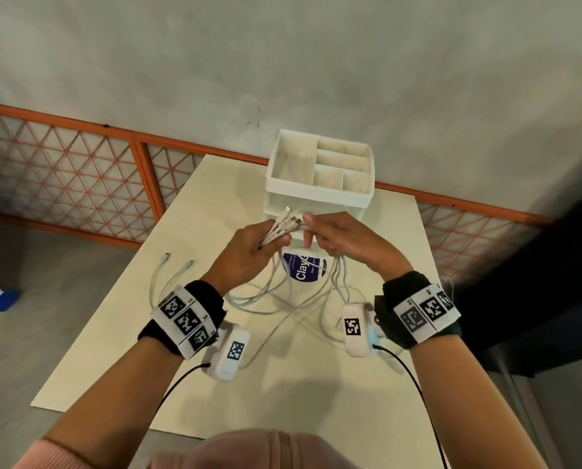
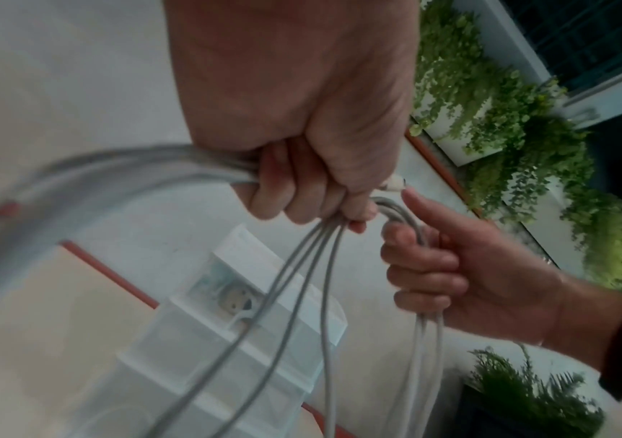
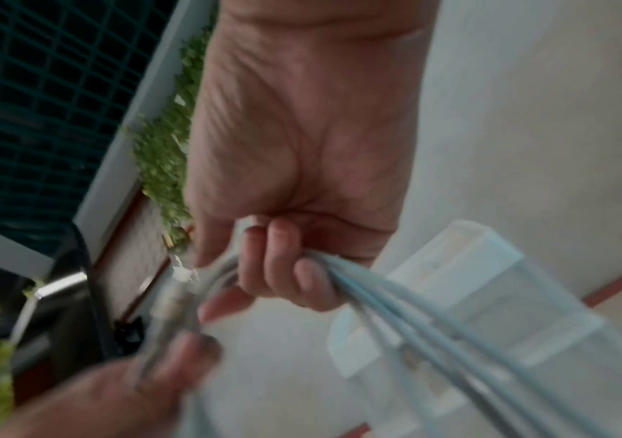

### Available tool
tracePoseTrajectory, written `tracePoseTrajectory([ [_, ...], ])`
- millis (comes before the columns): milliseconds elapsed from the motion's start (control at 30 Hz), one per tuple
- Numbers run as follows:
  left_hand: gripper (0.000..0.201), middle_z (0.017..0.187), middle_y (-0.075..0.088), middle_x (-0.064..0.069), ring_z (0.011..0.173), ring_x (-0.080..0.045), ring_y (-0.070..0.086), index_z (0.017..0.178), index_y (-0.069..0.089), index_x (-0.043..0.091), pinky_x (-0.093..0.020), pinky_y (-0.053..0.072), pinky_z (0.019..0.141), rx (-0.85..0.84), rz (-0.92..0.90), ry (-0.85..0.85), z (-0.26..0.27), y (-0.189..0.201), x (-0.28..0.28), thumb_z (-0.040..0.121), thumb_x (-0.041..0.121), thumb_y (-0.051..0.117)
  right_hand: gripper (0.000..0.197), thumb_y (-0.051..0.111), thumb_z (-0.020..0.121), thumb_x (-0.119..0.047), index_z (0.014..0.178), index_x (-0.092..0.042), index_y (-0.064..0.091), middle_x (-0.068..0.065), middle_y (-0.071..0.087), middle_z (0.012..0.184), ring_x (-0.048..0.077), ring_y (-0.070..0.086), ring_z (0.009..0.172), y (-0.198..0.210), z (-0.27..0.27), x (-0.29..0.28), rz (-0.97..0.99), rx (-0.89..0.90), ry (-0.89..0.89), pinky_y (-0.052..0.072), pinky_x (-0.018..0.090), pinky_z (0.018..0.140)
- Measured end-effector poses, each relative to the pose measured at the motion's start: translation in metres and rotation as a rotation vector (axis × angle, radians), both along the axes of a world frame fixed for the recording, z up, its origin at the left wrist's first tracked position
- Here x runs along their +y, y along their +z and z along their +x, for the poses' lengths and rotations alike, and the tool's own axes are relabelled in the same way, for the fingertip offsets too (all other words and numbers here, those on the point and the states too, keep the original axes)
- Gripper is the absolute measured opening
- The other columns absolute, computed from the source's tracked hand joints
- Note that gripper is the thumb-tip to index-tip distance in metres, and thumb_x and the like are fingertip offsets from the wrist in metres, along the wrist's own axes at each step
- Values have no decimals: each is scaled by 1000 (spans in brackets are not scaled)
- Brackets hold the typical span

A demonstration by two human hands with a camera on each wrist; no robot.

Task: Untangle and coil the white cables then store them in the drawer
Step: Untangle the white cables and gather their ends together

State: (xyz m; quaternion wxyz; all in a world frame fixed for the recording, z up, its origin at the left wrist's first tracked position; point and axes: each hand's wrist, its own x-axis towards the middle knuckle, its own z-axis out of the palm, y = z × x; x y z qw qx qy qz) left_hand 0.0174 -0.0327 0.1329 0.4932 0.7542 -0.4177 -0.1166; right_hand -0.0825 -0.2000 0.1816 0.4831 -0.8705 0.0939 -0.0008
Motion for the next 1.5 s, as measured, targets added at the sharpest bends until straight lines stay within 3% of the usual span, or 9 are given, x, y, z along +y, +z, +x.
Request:
tracePoseTrajectory([
  [267,23,75,58,-27,63,-15,46,92,57,-2,-11,33,52,-112,-215,395,17,9,16,97,19,49,36,65,86,-36,63,-10,57,-12,54,44,8,45,45,-85,-34,-54,-72,161,-266,38,18,51],
  [433,25,79,60,-15,72,-24,52,97,55,-3,-26,31,58,-87,-163,444,26,-3,23,97,20,47,36,68,83,-38,59,-13,61,0,58,51,10,53,47,-107,-48,-69,-116,139,-500,43,25,54],
  [533,20,71,57,-10,63,-32,51,90,51,2,-30,35,56,-128,-39,362,29,-21,25,96,20,49,36,70,81,-39,62,-10,60,6,57,59,18,52,57,-95,-48,-75,-147,12,-608,45,36,60],
  [667,27,86,67,-21,77,-42,62,112,56,2,-40,44,61,-221,171,235,38,-47,37,95,22,52,41,78,71,-42,69,-9,54,-5,46,53,2,43,46,-71,-61,-78,-169,-159,-667,35,15,51],
  [833,38,107,69,-21,97,-40,63,127,55,7,-38,45,75,-228,398,50,33,-63,39,94,24,55,41,73,74,-47,88,-14,55,1,63,95,18,55,95,-81,-88,-86,-141,172,-506,43,36,86],
  [1033,33,112,69,-12,101,-36,62,125,58,14,-36,44,79,-181,598,-147,24,-78,37,93,23,56,54,34,99,-47,61,-18,59,-2,59,68,25,56,85,-124,-112,-56,-226,304,-572,39,39,98],
  [1300,20,107,66,-6,98,-22,57,102,67,15,-32,39,87,-12,921,-507,2,-71,24,89,29,62,42,39,98,-35,76,-14,68,5,60,82,25,57,82,-177,-133,-13,-213,893,-88,42,30,77],
  [1400,20,99,65,-6,94,-20,57,102,68,16,-29,38,79,-11,967,-558,-6,-77,22,87,29,65,44,39,97,-41,78,-11,66,4,61,74,19,54,66,-192,-144,-9,-140,931,-137,42,26,66],
  [1500,17,79,62,6,82,-14,55,98,70,23,-21,36,65,4,1000,-549,-8,-81,24,82,29,70,39,52,93,-37,90,-1,69,14,66,94,24,59,87,-194,-143,-13,-227,895,-121,43,29,78],
])
